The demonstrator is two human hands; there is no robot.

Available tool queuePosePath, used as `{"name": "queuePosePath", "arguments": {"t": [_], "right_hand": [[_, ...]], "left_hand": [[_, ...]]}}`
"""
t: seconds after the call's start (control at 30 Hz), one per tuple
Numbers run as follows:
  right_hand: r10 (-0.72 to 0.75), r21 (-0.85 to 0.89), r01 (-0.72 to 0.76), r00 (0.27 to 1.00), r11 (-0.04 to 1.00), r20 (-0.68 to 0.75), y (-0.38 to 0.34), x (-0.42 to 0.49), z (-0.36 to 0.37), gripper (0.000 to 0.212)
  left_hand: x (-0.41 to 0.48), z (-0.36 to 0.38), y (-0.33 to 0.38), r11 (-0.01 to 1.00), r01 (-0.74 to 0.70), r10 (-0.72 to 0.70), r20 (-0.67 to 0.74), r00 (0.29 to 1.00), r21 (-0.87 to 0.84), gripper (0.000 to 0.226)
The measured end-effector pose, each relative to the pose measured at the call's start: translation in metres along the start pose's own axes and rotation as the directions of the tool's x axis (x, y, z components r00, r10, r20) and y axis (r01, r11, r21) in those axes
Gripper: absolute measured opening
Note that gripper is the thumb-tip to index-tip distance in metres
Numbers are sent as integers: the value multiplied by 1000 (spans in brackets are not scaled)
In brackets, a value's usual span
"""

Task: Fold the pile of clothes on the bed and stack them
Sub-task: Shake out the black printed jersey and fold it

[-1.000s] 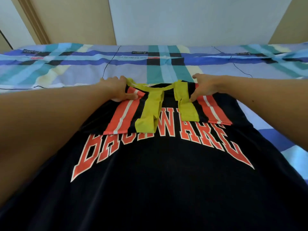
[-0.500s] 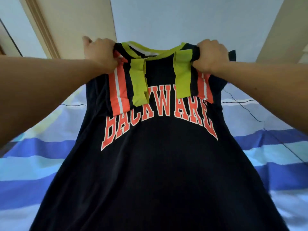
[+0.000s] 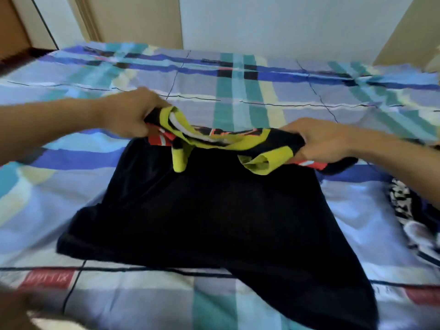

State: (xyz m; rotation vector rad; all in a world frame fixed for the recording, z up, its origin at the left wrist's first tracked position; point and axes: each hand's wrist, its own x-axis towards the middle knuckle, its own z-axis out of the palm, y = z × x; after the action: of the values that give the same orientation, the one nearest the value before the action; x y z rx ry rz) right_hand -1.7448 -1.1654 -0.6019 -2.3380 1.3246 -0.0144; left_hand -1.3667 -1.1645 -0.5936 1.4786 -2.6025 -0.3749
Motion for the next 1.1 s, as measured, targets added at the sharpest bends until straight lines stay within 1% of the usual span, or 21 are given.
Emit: {"name": "queuePosePath", "arguments": {"t": [0.07, 0.1, 0.17, 0.23, 0.27, 0.33, 0.4, 0.43, 0.47, 0.5, 0.53, 0.6, 0.67, 0.7, 0.77, 0.8, 0.83, 0.93, 1.0, 1.03, 1.1], "right_hand": [[-23, 53, 25, 999, 998, -44, -5, -18, 16, 8], [-23, 83, 31, 995, 996, -96, -8, -26, 20, 9], [32, 162, 9, 968, 987, -249, -13, -35, 23, 29], [78, 291, 37, 925, 956, -371, -21, -48, 25, 36], [64, 312, 63, 922, 948, -381, -25, -56, 29, 32], [-56, 171, 94, 976, 981, -210, -29, -73, 44, 22], [-81, -15, 84, 984, 996, 159, -27, -86, 67, 29], [-40, -43, 58, 940, 997, 338, -23, -91, 78, 32], [-2, -7, 6, 894, 1000, 449, -18, -94, 84, 33], [18, 48, -46, 880, 998, 474, -13, -96, 88, 31], [23, 129, -84, 911, 988, 411, -8, -96, 90, 27], [112, 227, -125, 991, 966, 70, 10, -89, 95, 23], [294, 240, -237, 926, 941, -238, 38, -75, 101, 25], [380, 253, -311, 876, 916, -299, 50, -67, 104, 39], [529, 405, -400, 800, 822, -282, 67, -49, 110, 81], [594, 520, -407, 760, 751, -263, 72, -39, 109, 93], [645, 612, -403, 727, 681, -238, 71, -29, 107, 95], [726, 767, -378, 669, 518, -160, 69, 3, 94, 91], [714, 813, -397, 699, 426, -32, 71, 23, 84, 78], [697, 810, -424, 717, 405, 27, 72, 33, 78, 64], [669, 811, -404, 743, 423, 21, 75, 52, 64, 44]], "left_hand": [[-20, 13, 9, 988, -38, 36, -12, 999, -149, 33], [-27, 16, 13, 971, -44, 30, -63, 998, -237, 29], [-37, 17, 17, 909, -25, -58, -186, 981, -416, 18], [-49, 19, 21, 879, -16, -111, -238, 965, -476, 26], [-57, 22, 24, 904, -34, -71, -227, 971, -425, 26], [-77, 36, 30, 987, -71, 64, -53, 997, -145, 20], [-99, 57, 30, 999, -36, 34, 245, 969, 6, 19], [-110, 64, 27, 999, 16, 1, 341, 940, -47, 21], [-119, 71, 24, 986, 83, -28, 351, 936, -143, 20], [-127, 76, 18, 956, 141, -70, 267, 961, -257, 22], [-133, 81, 11, 923, 186, -152, 124, 981, -338, 28], [-138, 90, -7, 859, 333, -403, -114, 908, -388, 36], [-135, 99, -24, 725, 577, -642, -67, 763, -377, 38], [-131, 100, -30, 624, 668, -727, 13, 687, -407, 42], [-117, 96, -36, 450, 712, -778, 155, 609, -540, 45], [-108, 93, -37, 406, 695, -761, 201, 616, -594, 46], [-96, 90, -40, 369, 675, -750, 225, 623, -639, 47], [-58, 88, -47, 244, 628, -753, 264, 603, -739, 54], [-35, 91, -55, 166, 646, -758, 323, 567, -745, 69], [-23, 92, -62, 153, 671, -767, 340, 543, -726, 74], [1, 88, -66, 201, 651, -774, 288, 564, -732, 59]]}}
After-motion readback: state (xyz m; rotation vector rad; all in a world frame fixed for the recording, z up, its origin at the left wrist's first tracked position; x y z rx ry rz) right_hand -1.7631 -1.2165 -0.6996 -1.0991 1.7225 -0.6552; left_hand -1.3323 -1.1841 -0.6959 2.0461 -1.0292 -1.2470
